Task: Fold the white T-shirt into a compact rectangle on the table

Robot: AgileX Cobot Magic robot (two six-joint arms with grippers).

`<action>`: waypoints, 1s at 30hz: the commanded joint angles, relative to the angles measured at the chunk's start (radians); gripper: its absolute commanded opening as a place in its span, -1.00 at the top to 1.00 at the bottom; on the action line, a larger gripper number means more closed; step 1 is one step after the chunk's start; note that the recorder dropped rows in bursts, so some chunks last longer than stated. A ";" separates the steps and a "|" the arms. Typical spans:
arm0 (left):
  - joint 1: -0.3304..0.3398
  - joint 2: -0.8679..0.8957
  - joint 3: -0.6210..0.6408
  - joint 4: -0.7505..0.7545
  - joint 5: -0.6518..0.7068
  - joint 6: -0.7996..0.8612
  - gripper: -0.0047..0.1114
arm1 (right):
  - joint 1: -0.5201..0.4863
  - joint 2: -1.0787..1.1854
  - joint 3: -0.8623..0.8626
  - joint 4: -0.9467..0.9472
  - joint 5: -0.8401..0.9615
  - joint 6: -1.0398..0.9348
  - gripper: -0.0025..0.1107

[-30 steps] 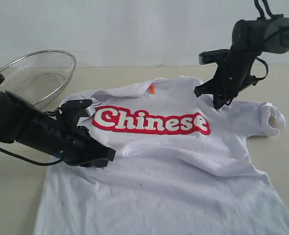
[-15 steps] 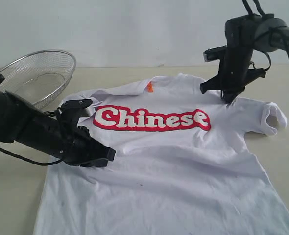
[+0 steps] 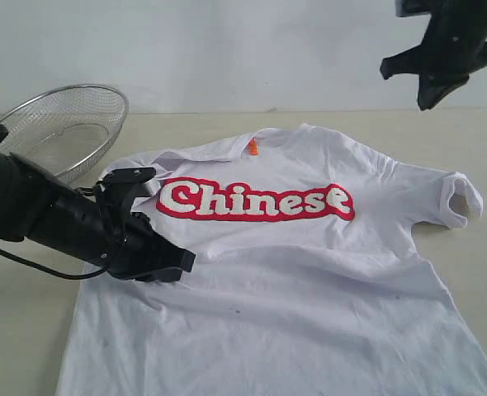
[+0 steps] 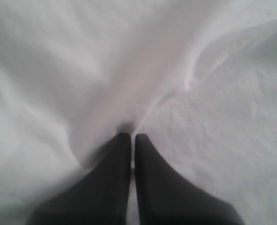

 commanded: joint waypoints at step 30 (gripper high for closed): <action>0.003 -0.001 0.008 0.029 -0.011 -0.004 0.84 | -0.445 -0.104 0.702 0.687 -0.235 -0.451 0.05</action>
